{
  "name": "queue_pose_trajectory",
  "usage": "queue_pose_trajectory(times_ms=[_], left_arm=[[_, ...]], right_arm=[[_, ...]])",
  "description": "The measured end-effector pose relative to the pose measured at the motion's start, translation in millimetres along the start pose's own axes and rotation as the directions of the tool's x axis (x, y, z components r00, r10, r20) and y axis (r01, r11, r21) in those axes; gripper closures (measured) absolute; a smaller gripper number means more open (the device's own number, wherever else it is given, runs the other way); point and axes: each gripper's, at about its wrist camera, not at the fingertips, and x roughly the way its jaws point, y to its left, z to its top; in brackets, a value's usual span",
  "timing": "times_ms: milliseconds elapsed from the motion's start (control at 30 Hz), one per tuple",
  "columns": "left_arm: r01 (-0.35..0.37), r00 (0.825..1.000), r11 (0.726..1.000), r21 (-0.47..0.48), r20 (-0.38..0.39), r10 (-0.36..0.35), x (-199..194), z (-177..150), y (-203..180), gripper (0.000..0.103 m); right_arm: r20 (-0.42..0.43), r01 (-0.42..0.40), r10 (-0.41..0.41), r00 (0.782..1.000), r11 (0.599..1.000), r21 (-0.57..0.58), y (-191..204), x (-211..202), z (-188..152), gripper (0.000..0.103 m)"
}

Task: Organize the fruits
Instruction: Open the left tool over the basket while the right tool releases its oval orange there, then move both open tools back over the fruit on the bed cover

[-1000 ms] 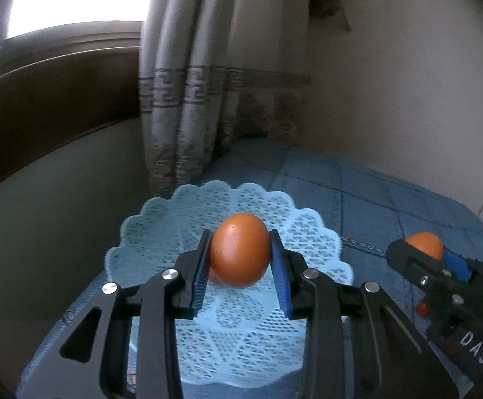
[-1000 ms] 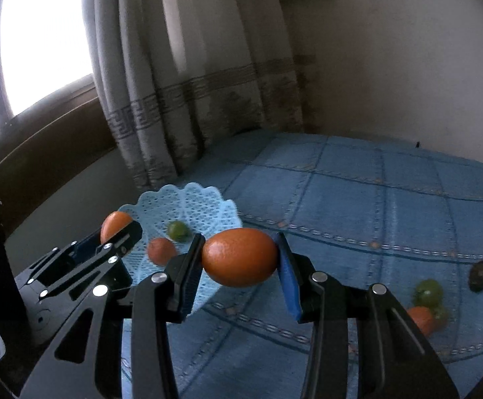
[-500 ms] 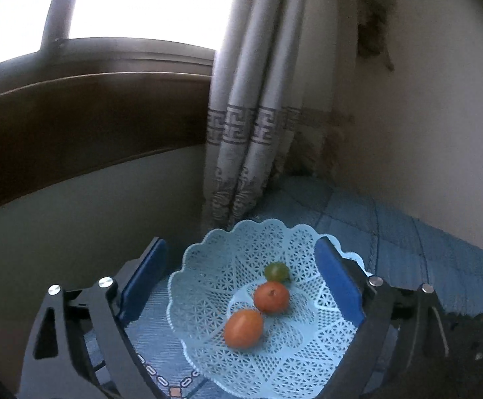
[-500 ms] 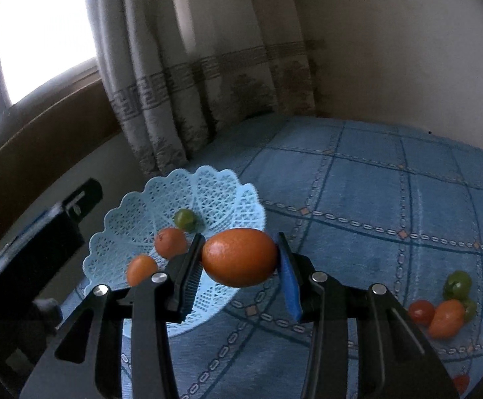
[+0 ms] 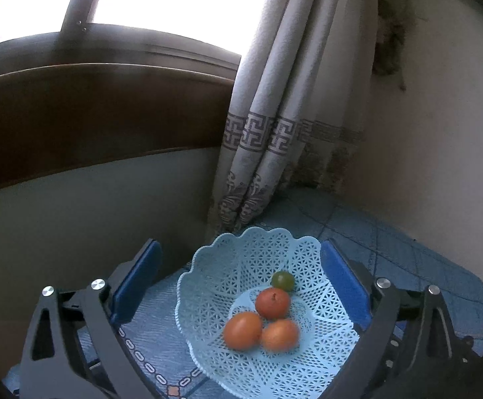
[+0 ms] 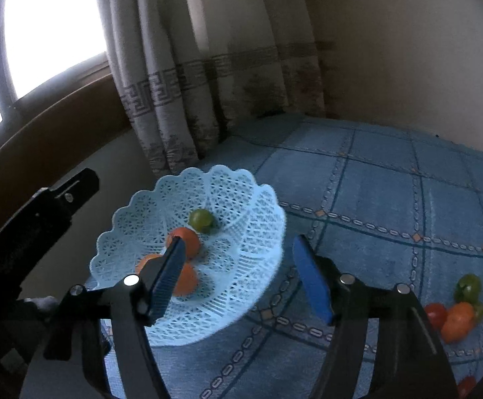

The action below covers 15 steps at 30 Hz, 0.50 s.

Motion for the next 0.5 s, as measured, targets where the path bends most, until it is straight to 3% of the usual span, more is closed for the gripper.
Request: queue_pose_trajectory(times_ms=[500], left_arm=[[0.036, 0.999, 0.998, 0.048, -0.008, -0.036, -1, -7, -15, 0.005]], right_arm=[[0.004, 0.081, -0.081, 0.997, 0.994, 0.076, -35, -14, -10, 0.036]])
